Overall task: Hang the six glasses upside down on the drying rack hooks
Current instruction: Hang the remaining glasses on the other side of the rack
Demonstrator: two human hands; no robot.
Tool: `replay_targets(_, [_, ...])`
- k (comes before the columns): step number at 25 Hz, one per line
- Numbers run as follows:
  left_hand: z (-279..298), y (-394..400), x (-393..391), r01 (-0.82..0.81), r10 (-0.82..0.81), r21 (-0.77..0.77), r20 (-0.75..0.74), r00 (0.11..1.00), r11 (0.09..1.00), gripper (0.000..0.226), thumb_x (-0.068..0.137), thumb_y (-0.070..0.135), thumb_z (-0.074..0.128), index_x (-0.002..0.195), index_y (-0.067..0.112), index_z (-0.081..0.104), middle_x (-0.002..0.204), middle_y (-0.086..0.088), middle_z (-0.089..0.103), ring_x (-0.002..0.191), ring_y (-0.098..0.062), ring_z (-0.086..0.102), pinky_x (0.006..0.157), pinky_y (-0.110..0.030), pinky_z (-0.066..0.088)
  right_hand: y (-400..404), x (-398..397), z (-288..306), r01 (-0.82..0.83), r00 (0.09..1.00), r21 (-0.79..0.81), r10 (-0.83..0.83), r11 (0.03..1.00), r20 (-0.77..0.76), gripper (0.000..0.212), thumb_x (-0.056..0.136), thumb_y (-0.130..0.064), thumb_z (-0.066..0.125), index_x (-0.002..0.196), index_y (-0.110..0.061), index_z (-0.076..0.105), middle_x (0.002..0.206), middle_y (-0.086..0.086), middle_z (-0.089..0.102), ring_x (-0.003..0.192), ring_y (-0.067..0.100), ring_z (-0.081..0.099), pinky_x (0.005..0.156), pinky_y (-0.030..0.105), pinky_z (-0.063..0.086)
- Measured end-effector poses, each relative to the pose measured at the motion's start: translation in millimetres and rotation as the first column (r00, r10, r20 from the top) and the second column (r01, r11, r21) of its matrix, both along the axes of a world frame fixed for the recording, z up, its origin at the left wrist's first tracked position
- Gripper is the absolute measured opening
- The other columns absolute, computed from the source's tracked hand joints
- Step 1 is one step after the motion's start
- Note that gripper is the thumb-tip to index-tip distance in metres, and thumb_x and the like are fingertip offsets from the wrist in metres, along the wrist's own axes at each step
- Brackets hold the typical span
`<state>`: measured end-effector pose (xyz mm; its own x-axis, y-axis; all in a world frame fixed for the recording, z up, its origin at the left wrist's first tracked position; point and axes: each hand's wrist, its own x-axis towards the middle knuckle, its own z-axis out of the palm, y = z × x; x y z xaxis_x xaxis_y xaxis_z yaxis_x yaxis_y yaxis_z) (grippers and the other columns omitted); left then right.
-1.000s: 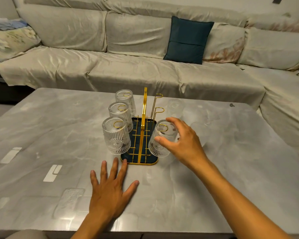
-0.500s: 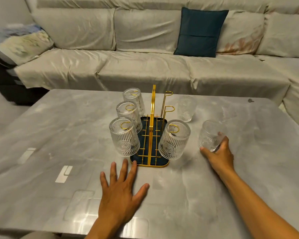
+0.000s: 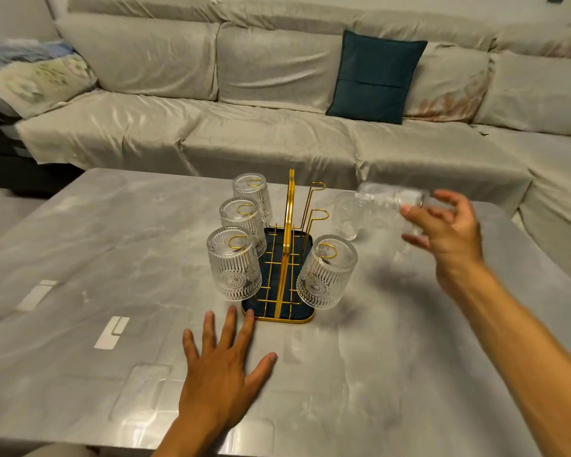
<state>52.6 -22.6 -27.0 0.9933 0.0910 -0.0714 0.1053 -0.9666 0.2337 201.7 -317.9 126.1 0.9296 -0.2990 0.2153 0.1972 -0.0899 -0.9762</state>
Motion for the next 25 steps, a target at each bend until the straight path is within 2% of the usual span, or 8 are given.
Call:
replay_targets(3, [1, 0, 0, -0.002, 0.002, -0.003, -0.006, 1.0, 1.0, 0.081, 0.077, 0.083, 0.0, 0.143, 0.045, -0.028, 0.161, 0.006, -0.026, 0.146, -0.029, -0.028, 0.115, -0.06, -0.019, 26, 6, 58, -0.039, 0.992, -0.353, 0.079, 0.935, 0.098, 0.057, 0.053, -0.055, 0.084, 0.102, -0.036, 0.061, 0.105, -0.007, 0.066, 0.094, 0.013, 0.064, 0.067, 0.035, 0.058])
replay_targets(6, [2, -1, 1, -0.002, 0.002, 0.006, -0.022, 1.0, 1.0, 0.083, 0.072, 0.085, -0.006, 0.139, 0.045, -0.033, 0.159, 0.006, -0.029, 0.145, -0.028, -0.029, 0.114, -0.06, -0.02, 59, 11, 73, -0.062, 0.982, -0.573, 0.152, 0.818, 0.111, 0.051, 0.058, -0.05, 0.083, 0.103, -0.033, 0.064, 0.103, -0.008, 0.066, 0.094, 0.013, 0.062, 0.074, 0.034, 0.056])
replay_targets(9, [1, 0, 2, 0.0, 0.0, 0.012, -0.033, 0.999, 1.0, 0.084, 0.068, 0.086, -0.01, 0.137, 0.045, -0.036, 0.158, 0.006, -0.031, 0.144, -0.029, -0.031, 0.113, -0.061, -0.021, 79, 21, 64, -0.104, 0.98, -0.703, 0.193, 0.704, 0.049, 0.054, 0.06, -0.041, 0.084, 0.109, -0.024, 0.066, 0.108, -0.001, 0.067, 0.098, 0.014, 0.06, 0.082, 0.03, 0.051])
replay_targets(12, [-3, 1, 3, 0.007, -0.006, 0.02, -0.035, 0.999, 1.0, 0.083, 0.067, 0.086, -0.015, 0.135, 0.046, -0.039, 0.157, 0.005, -0.033, 0.143, -0.03, -0.033, 0.112, -0.061, -0.023, 88, 31, 53, -0.169, 0.977, -0.763, 0.207, 0.624, -0.047, 0.057, 0.059, -0.039, 0.085, 0.109, -0.024, 0.066, 0.114, 0.002, 0.067, 0.097, 0.014, 0.058, 0.082, 0.032, 0.049])
replay_targets(16, [-8, 1, 3, 0.018, -0.018, 0.022, -0.025, 1.0, 1.0, 0.08, 0.072, 0.084, -0.012, 0.136, 0.045, -0.039, 0.157, 0.003, -0.034, 0.142, -0.032, -0.035, 0.112, -0.062, -0.023, 102, 36, 31, -0.214, 0.973, -0.818, 0.194, 0.533, -0.128, 0.058, 0.055, -0.036, 0.087, 0.108, -0.029, 0.068, 0.119, 0.002, 0.067, 0.106, 0.022, 0.059, 0.083, 0.034, 0.046])
replay_targets(25, [-10, 2, 3, 0.021, -0.02, 0.028, -0.022, 1.0, 0.999, 0.081, 0.071, 0.084, -0.013, 0.137, 0.045, -0.038, 0.156, 0.004, -0.036, 0.142, -0.031, -0.035, 0.112, -0.063, -0.021, 107, 43, 11, -0.269, 0.963, -0.814, 0.166, 0.515, -0.213, 0.055, 0.058, -0.03, 0.086, 0.107, -0.029, 0.063, 0.117, 0.002, 0.064, 0.1, 0.022, 0.056, 0.073, 0.033, 0.047])
